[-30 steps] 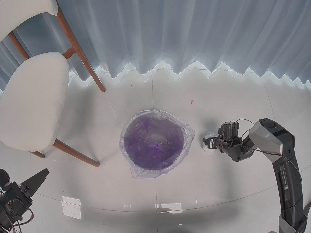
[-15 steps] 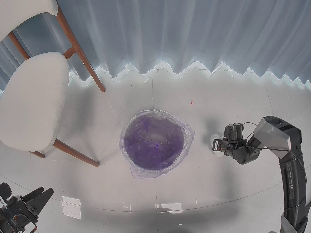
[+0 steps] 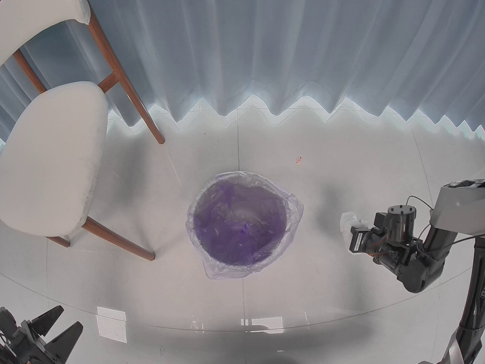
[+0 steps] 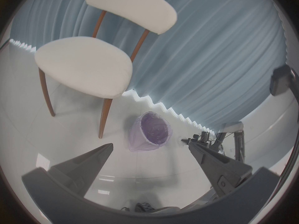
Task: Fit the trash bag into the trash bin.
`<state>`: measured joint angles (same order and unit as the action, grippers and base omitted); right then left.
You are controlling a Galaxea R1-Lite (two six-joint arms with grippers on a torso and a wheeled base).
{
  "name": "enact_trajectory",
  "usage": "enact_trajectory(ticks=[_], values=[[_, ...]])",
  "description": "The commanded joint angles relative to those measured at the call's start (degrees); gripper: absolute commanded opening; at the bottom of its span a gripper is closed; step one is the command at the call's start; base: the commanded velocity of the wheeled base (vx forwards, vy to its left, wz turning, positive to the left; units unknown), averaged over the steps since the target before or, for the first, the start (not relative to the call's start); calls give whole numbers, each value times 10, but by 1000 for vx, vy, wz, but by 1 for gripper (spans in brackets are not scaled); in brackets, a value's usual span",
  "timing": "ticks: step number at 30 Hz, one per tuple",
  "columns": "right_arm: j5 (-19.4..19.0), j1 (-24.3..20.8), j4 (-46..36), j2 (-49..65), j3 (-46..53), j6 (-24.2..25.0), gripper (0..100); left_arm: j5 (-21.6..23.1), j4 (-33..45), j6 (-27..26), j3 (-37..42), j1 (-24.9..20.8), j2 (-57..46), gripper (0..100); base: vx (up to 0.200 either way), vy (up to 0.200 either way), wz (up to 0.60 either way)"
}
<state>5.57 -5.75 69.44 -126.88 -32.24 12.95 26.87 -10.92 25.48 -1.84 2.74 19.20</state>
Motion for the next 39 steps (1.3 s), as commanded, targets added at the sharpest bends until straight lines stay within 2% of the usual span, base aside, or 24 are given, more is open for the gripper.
enact_trajectory(ticks=[1,2,6,10,15,16,17,19,20,21,22,23,24,32,39], values=[[-4,-92,206,144,239,-11,0,-1,86,-94,18,-20,-176,100,0,0,0],[-23,-138,205,175,209,-37,0,-10,95,-139,17,-26,-191,100,0,0,0],[-26,-181,204,178,163,-60,0,-51,94,-190,18,-26,-191,100,0,0,0],[-26,-234,192,175,108,-71,0,-156,97,-214,18,-26,-192,100,0,0,0],[-28,-235,184,170,77,-75,0,-279,101,-232,18,-27,-192,100,0,0,0],[-30,-234,177,167,52,-75,0,-289,107,-234,18,-26,-192,100,0,0,0],[-35,-232,169,160,22,-76,0,-290,111,-235,18,-26,-192,100,0,0,0],[-35,-232,169,160,22,-76,0,-290,111,-235,18,-26,-192,100,0,0,0],[-46,-225,133,146,-60,-81,0,-284,113,-235,18,-27,-192,100,0,0,0],[-46,-223,99,133,-113,-93,0,-259,115,-242,18,-27,-192,100,0,0,0],[-46,-223,95,129,-122,-94,0,-248,117,-250,18,-27,-192,100,0,0,0],[-47,-227,84,115,-142,-99,0,-215,131,-279,18,-30,-191,100,0,0,0],[-47,-231,83,104,-150,-103,0,-212,136,-286,18,-30,-191,100,0,0,0],[-47,-247,90,7,-231,-165,0,-219,133,-275,18,-29,-191,100,0,0,0],[-45,-258,99,-68,-278,-168,0,-221,133,-275,18,-29,-191,100,0,0,0]])
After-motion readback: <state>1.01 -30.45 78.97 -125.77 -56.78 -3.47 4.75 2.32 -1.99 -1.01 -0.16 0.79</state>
